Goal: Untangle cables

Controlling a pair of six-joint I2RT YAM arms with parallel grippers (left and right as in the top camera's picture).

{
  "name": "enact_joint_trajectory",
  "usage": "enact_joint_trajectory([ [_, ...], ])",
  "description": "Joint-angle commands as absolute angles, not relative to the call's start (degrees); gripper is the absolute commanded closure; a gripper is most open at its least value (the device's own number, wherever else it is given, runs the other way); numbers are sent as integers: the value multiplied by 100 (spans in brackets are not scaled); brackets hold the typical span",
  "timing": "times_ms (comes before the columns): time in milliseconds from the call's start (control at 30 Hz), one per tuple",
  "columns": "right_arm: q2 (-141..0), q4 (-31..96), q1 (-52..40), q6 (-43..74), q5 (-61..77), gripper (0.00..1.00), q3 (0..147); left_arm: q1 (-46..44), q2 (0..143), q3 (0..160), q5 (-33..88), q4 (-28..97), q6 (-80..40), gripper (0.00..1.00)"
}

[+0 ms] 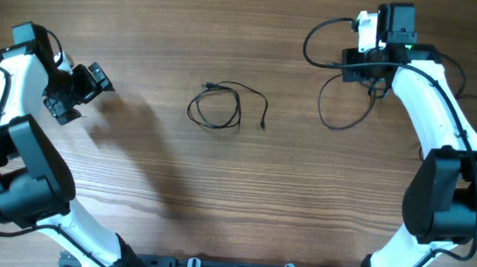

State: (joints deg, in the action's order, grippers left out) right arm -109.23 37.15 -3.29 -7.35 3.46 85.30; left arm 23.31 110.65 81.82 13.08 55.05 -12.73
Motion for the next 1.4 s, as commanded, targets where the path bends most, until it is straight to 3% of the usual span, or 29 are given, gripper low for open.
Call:
enact_joint_trajectory([
  [0,-11017,3579,-336,-602,602,87,8396,2338,10951,8219,1253,5492,-1284,0],
  [33,-11039,3503,-336,-600,607,96,8396,2338,10951,8219,1253,5492,-1284,0],
  [300,-11651,2526,-333,-539,403,95,8392,2338,10951,8219,1253,5492,-1284,0],
  [400,-11981,2366,-285,-548,-126,84,8392,2338,10951,8219,1253,5492,-1284,0],
  [467,-12219,2335,-183,-615,-342,71,8392,2338,10951,8219,1253,5492,-1284,0],
  [567,-12401,2480,-23,-607,-307,70,8392,2338,10951,8219,1253,5492,-1284,0],
  [667,-12418,2510,82,-613,-298,48,8392,2338,10951,8219,1253,5492,-1284,0],
  [733,-12418,2458,148,-755,-294,23,8392,2338,10951,8219,1253,5492,-1284,0],
  [767,-12418,2456,169,-947,-294,19,8392,2338,10951,8219,1253,5492,-1284,0],
  [900,-12420,2676,176,-1249,-296,24,8392,2338,10951,8219,1253,5492,-1284,0],
  [1367,-12420,3728,322,-987,-60,66,8390,2338,10951,8219,1253,5492,-1284,0],
])
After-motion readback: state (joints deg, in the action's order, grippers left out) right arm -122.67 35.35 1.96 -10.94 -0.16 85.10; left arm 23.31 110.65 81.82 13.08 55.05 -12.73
